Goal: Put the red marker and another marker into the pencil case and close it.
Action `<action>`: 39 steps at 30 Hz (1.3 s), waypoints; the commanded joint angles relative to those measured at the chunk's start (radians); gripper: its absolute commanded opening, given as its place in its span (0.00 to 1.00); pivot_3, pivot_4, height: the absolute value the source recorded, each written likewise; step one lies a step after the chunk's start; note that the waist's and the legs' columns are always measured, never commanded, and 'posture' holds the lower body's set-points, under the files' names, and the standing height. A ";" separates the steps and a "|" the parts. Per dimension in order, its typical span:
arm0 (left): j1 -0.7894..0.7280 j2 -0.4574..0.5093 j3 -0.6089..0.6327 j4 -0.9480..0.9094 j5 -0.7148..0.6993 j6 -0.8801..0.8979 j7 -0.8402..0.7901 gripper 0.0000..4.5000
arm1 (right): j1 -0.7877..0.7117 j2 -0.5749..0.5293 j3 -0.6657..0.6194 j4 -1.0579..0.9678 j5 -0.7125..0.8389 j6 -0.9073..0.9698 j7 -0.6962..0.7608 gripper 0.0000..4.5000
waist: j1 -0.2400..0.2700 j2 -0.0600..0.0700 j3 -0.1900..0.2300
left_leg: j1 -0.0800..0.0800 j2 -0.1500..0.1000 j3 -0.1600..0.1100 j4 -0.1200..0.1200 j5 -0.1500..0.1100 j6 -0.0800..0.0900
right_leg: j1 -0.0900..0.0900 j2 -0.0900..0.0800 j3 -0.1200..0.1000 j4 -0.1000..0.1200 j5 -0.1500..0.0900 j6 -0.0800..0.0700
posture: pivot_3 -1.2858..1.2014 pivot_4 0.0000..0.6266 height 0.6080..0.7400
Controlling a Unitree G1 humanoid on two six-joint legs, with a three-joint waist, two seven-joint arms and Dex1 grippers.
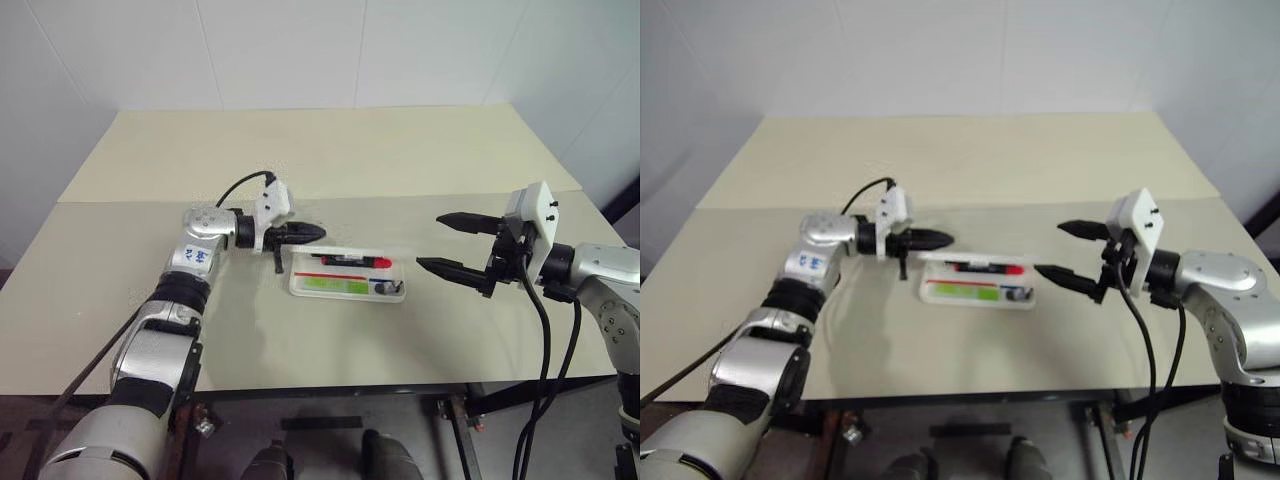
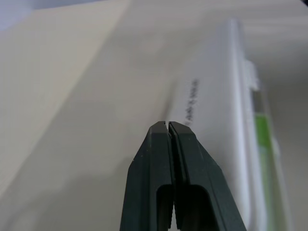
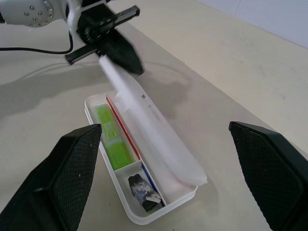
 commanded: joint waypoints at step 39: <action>0.280 0.251 0.165 -0.533 -0.255 0.365 -0.079 0.57 | 0.046 -0.062 -0.038 0.075 -0.012 -0.084 0.060 1.00 | -0.002 0.000 0.000 | 0.003 0.001 0.000 -0.001 -0.002 0.004 | 0.002 0.000 0.000 0.000 0.000 0.000 | 0.52 0.24 1.00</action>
